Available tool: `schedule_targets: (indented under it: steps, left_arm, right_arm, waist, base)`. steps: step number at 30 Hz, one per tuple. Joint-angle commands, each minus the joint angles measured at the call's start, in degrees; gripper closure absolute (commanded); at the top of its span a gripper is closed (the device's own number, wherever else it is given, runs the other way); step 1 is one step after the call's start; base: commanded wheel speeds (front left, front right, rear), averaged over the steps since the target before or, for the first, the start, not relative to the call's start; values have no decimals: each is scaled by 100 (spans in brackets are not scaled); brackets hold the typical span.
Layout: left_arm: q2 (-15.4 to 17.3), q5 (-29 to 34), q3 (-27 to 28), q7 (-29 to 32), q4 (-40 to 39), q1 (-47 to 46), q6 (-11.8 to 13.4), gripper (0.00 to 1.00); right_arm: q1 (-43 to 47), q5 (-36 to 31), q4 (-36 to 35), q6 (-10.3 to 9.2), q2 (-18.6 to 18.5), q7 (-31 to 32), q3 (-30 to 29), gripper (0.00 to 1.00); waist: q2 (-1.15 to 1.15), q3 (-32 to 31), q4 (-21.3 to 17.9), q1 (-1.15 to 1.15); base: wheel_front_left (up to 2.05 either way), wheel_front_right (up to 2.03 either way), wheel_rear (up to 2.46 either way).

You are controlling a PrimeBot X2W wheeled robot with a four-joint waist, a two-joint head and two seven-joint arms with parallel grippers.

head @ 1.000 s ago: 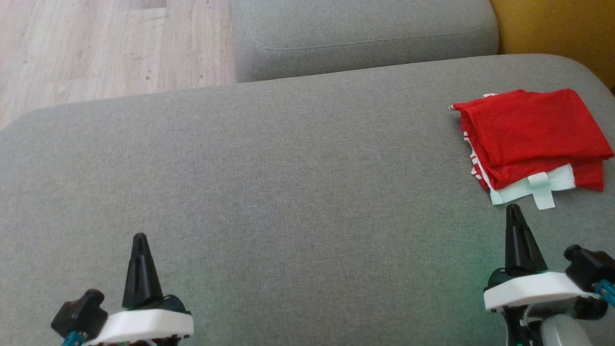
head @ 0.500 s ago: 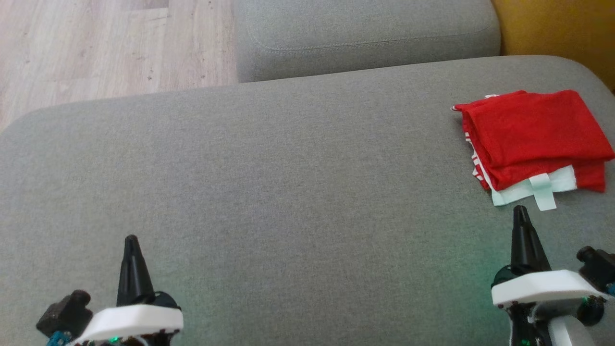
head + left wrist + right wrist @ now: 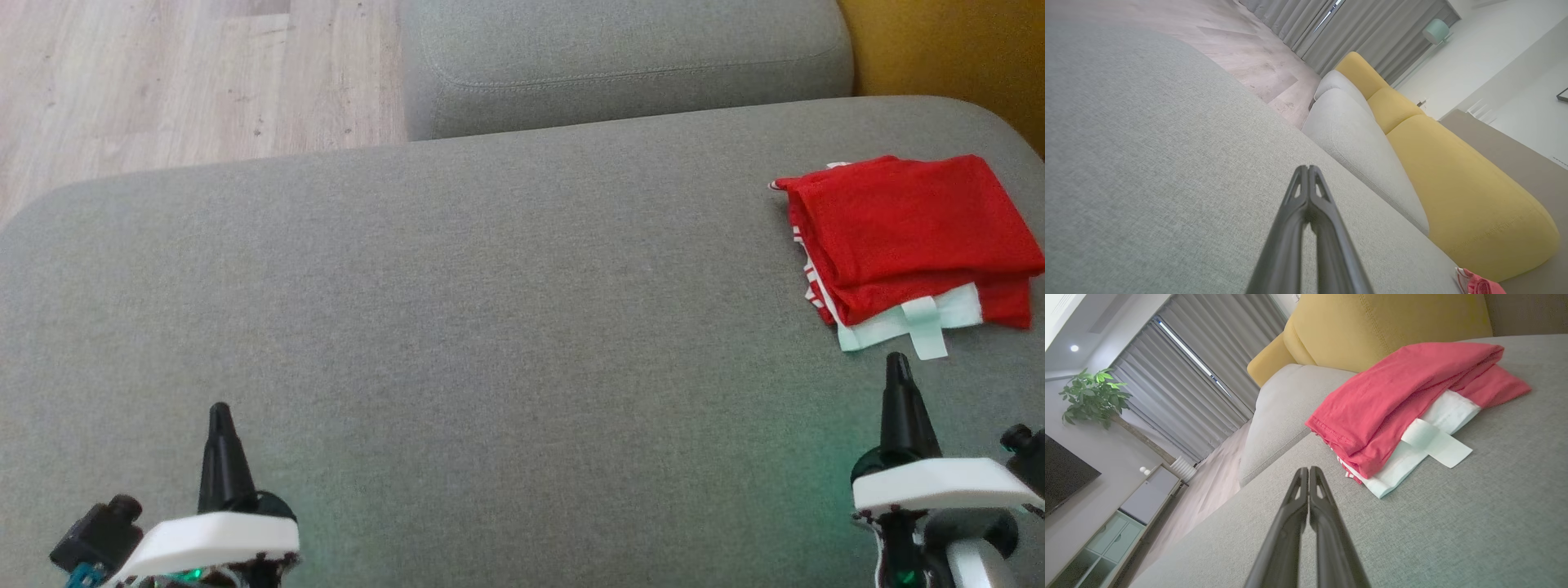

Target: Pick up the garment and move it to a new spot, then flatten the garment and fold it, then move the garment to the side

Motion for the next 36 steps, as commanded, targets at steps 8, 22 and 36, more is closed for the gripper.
schedule_targets:
  steps: [8,22,36]
  left_arm:
    - [25,-517,216,159,-128,-354,-56,100]
    - [31,-1316,330,395,-65,-433,-123,100]
    - [36,-2059,437,615,-7,-507,-185,100]
  right_arm:
    - [-338,619,-200,-2,-16,171,-8,100]
    - [-381,1549,-205,-2,-20,403,-64,100]
    - [-420,2415,-209,-3,-23,618,-115,100]
  waist:
    - [0,-4,15,0]
    - [0,-12,41,0]
    - [0,-19,65,0]
  base:
    - [0,0,0]
    - [0,0,0]
    - [0,0,0]
